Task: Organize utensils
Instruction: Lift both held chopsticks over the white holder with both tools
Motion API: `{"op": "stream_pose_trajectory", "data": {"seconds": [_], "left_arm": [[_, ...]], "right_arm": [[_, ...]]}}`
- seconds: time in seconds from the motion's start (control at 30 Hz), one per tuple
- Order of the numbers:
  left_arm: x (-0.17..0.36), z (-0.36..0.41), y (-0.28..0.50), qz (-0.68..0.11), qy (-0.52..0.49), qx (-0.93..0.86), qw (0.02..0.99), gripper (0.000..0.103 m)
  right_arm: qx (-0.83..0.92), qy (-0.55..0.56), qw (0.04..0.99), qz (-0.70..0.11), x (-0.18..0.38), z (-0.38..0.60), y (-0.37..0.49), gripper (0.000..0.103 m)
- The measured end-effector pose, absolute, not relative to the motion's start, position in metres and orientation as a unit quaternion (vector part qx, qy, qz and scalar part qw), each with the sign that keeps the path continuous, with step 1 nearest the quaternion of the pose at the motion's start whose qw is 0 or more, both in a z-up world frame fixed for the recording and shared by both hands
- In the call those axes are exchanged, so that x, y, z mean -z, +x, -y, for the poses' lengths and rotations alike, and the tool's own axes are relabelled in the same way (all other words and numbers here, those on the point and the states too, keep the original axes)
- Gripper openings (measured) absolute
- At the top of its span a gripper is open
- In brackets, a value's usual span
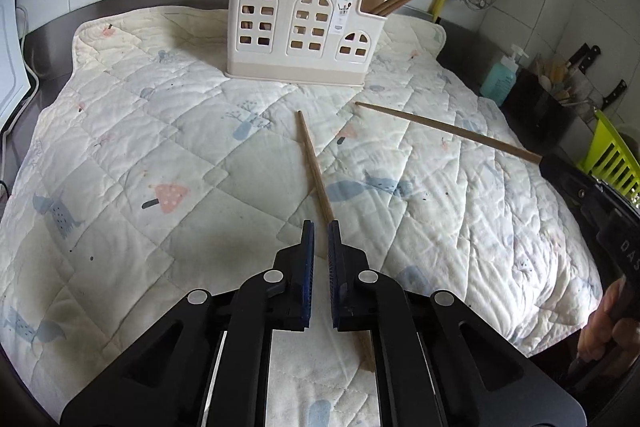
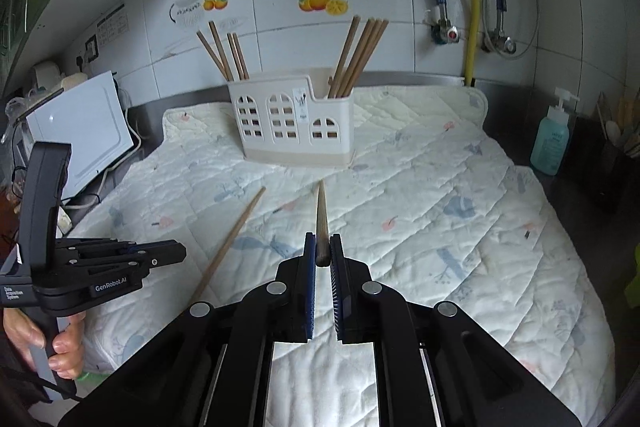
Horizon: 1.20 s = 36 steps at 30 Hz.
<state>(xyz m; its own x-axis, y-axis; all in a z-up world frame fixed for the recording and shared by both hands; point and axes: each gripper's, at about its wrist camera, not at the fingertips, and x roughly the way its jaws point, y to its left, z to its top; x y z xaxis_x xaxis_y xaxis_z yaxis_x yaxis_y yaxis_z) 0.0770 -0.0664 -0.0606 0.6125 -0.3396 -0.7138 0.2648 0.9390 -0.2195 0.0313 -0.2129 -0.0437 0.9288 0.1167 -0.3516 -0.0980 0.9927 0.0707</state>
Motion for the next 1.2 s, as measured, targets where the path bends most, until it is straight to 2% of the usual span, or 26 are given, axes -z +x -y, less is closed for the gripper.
{"op": "stream_pose_trajectory", "data": {"seconds": [0.17,0.33,0.4,0.6,0.7,0.77,1.2], "left_arm": [[0.067,0.074,0.068,-0.423,-0.047,0.198,0.883,0.005],[0.082,0.084,0.061,-0.444,-0.041,0.207,0.871,0.02],[0.089,0.086,0.062,-0.455,-0.039,0.204,0.866,0.021],[0.096,0.092,0.059,-0.464,-0.016,0.193,0.864,0.019],[0.094,0.091,0.062,-0.468,-0.014,0.181,0.865,0.011],[0.091,0.087,0.064,-0.465,-0.015,0.175,0.867,0.009],[0.032,0.057,0.068,-0.356,-0.016,0.157,0.921,0.006]], "right_arm": [[-0.06,0.019,0.985,-0.158,0.026,0.211,0.027,0.007],[-0.06,0.021,0.985,-0.158,0.027,0.214,0.024,0.007],[-0.06,0.023,0.985,-0.158,0.027,0.215,0.023,0.007],[-0.061,0.023,0.986,-0.152,0.026,0.214,0.02,0.007],[-0.062,0.023,0.987,-0.148,0.023,0.213,0.02,0.007],[-0.062,0.022,0.988,-0.143,0.02,0.213,0.018,0.007],[-0.076,0.018,0.991,-0.105,-0.025,0.212,0.027,0.007]]}}
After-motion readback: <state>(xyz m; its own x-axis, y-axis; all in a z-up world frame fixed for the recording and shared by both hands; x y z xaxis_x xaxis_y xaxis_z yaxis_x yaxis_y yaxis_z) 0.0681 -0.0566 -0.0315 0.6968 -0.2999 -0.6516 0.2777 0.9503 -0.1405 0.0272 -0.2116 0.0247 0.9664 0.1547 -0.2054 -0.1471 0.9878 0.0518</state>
